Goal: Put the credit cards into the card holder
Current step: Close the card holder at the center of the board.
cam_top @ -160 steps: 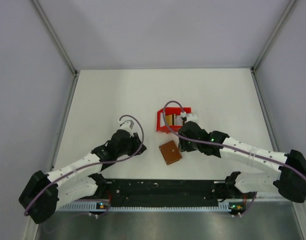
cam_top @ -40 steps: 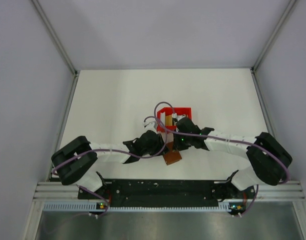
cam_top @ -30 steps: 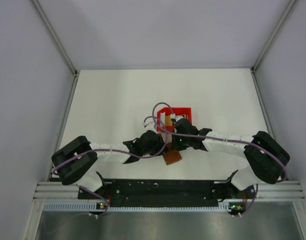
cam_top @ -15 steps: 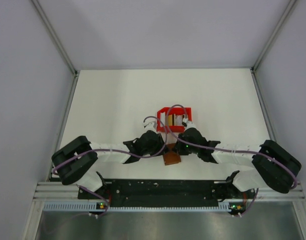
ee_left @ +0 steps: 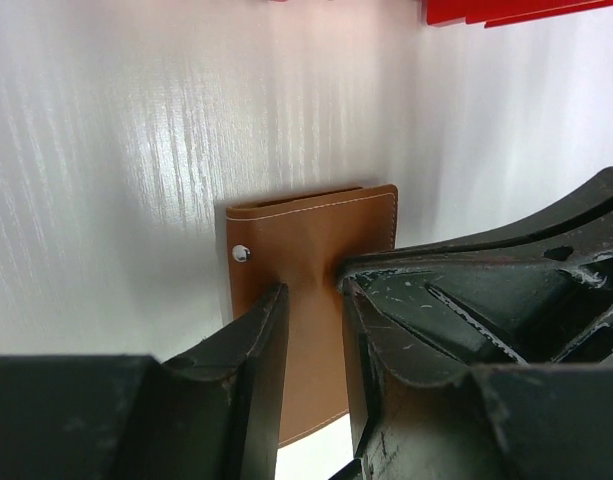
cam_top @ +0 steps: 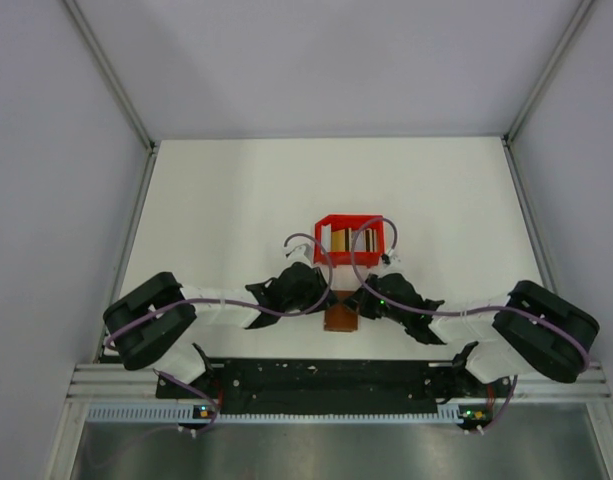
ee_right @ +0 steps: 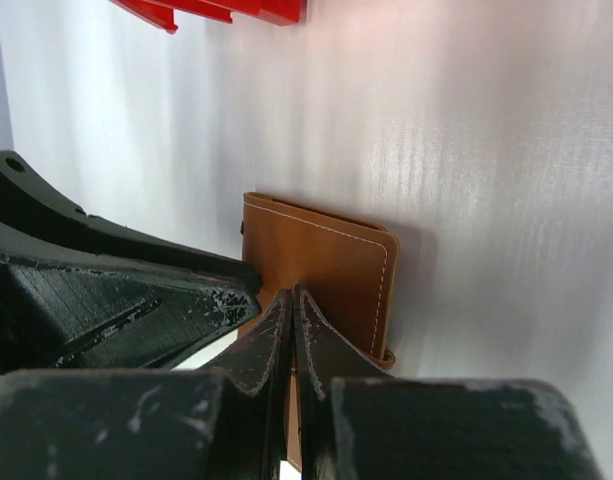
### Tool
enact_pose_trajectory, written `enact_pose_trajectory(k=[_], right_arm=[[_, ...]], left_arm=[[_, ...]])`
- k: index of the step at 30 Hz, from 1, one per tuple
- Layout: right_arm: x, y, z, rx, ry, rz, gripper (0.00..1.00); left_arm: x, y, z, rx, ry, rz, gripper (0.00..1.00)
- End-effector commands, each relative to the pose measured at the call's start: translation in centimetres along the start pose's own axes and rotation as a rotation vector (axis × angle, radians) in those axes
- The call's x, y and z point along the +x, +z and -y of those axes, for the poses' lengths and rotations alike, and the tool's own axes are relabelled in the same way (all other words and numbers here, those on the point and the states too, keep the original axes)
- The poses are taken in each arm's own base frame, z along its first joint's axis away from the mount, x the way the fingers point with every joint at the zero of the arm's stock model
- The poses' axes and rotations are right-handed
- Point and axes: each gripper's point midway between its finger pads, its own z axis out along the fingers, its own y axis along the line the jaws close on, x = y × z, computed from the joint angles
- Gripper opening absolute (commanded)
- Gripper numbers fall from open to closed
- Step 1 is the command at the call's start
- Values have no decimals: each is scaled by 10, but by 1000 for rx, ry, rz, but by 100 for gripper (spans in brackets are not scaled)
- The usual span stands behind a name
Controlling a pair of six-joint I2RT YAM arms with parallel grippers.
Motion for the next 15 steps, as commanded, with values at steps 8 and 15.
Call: enact_pose_trajectory(k=[8,15], right_arm=[[74,-8,98,340,-1,-263,0],[89,-17,103,360,57,-307,0]], left_arm=[[7,-4,-17,-43,7,-4,33],[5,-27,-9,-24,52,-28,33]])
